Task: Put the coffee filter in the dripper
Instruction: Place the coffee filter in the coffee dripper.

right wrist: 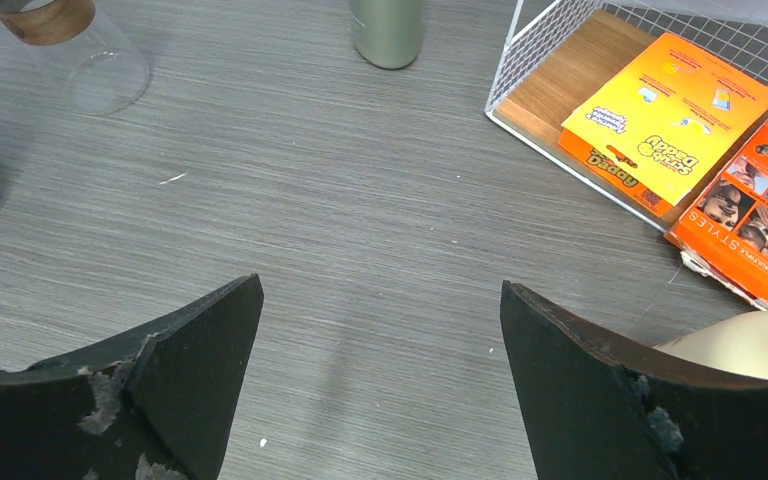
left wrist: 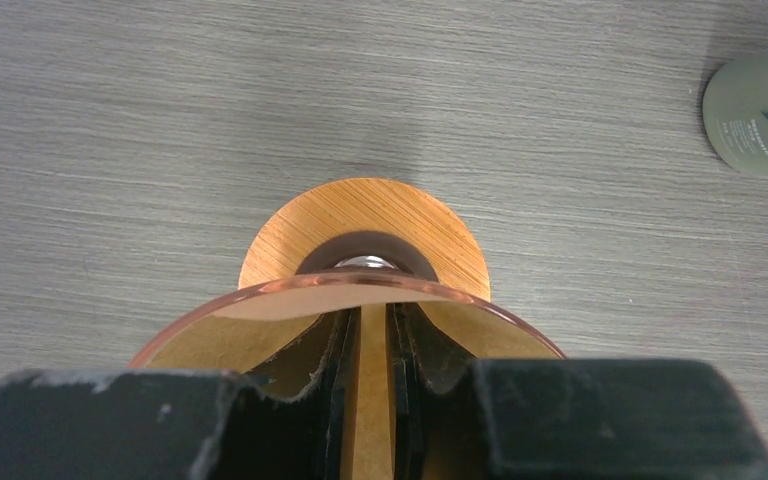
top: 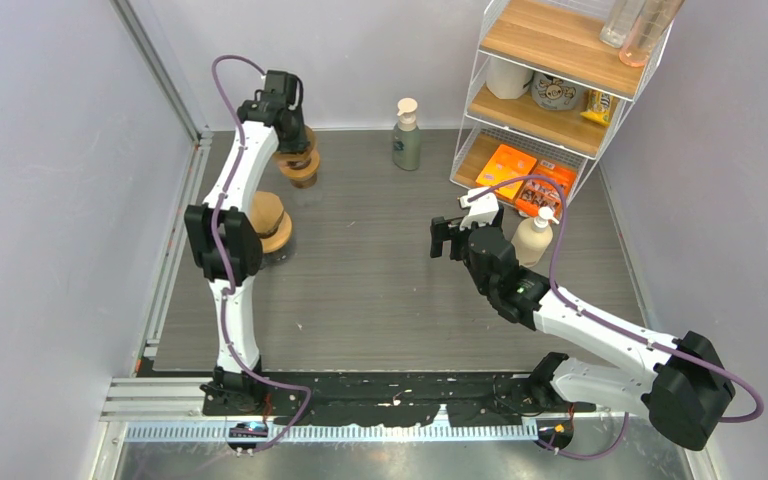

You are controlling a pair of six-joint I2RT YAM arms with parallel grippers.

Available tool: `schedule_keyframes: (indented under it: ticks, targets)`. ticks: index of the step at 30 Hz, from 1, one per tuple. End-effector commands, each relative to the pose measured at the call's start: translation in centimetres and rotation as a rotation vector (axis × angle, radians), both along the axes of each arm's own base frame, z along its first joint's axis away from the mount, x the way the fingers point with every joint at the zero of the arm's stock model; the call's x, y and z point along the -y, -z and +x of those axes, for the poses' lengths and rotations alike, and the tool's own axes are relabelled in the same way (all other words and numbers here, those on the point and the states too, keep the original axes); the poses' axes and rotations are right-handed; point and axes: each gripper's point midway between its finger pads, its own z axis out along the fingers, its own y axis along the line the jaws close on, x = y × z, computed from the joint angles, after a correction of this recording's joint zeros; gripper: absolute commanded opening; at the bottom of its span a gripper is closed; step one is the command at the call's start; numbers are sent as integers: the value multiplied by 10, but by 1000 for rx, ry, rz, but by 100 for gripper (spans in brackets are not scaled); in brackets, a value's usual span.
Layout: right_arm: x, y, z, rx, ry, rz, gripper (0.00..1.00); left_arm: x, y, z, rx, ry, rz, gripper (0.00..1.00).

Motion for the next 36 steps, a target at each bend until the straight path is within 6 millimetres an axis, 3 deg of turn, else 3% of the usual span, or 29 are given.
schedule_keyframes:
  ticks: [1,17,24,36]
  targets:
    - [2,-26,4,55,25,41,95,0,10,4,-12,-4,-14,20]
    - [1,-24,6,52,26,34,95,-4,26,4,-56,2,16,21]
    - [2,-24,6,53,29,30,95,-4,25,4,-60,12,24,21]
    - [1,-25,6,52,25,32,96,-3,-20,7,40,63,36,31]
